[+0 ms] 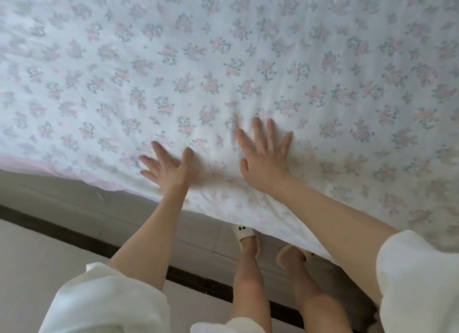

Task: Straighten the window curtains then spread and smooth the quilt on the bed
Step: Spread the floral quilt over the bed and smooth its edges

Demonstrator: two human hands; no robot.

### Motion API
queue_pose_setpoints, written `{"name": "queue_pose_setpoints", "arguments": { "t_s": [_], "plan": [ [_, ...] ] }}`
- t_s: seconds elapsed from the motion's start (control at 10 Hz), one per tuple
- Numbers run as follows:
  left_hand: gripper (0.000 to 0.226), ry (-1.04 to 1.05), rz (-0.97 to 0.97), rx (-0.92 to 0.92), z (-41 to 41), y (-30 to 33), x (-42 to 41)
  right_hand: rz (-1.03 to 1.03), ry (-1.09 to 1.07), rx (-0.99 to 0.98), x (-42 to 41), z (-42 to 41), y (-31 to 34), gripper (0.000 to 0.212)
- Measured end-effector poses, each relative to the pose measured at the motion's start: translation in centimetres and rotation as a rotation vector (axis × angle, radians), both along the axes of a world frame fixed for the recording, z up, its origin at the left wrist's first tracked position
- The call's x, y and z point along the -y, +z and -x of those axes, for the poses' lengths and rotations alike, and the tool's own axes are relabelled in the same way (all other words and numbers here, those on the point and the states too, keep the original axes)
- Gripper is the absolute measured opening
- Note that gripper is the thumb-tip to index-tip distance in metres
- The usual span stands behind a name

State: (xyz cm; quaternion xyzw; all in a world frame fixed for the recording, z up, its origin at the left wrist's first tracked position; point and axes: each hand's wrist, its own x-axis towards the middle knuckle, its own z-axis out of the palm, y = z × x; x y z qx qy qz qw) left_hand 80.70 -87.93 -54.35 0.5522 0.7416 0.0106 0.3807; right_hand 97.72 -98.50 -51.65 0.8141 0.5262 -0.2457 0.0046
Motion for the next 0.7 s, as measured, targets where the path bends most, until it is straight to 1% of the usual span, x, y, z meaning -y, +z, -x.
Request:
{"name": "queue_pose_setpoints", "arguments": {
  "t_s": [0.1, 0.2, 0.3, 0.4, 0.5, 0.6, 0.7],
  "plan": [
    [0.083, 0.265, 0.196, 0.224, 3.1, -0.4, -0.1, 0.104, 0.187, -0.014, 1.0, 3.7, -0.7, 0.068],
    [0.060, 0.437, 0.189, 0.274, 5.0, 0.3, -0.6, 0.084, 0.406, 0.004, 1.5, 3.9, 0.6, 0.057],
    [0.049, 0.411, -0.032, 0.006, 4.1, 1.9, -3.0, -0.220, 0.353, 0.055, -0.5, 2.0, 2.4, 0.029],
    [0.058, 0.035, -0.254, -0.071, 2.1, 2.9, -5.5, -0.310, 0.197, 0.059, -5.1, 0.3, 2.9, 0.041],
    [0.063, -0.346, -0.287, -0.084, 0.0, 3.2, -8.0, -0.097, 0.165, 0.036, -9.2, 0.3, 1.3, 0.056],
    [0.071, -0.557, -0.190, -0.121, -1.0, 2.5, -8.8, 0.054, 0.325, 0.016, -8.8, 3.6, -0.1, 0.065],
    [0.084, -0.627, -0.133, -0.197, -0.8, 1.8, -8.3, 0.093, 0.542, -0.155, -4.5, 7.4, 0.4, 0.052]
  ]
}}
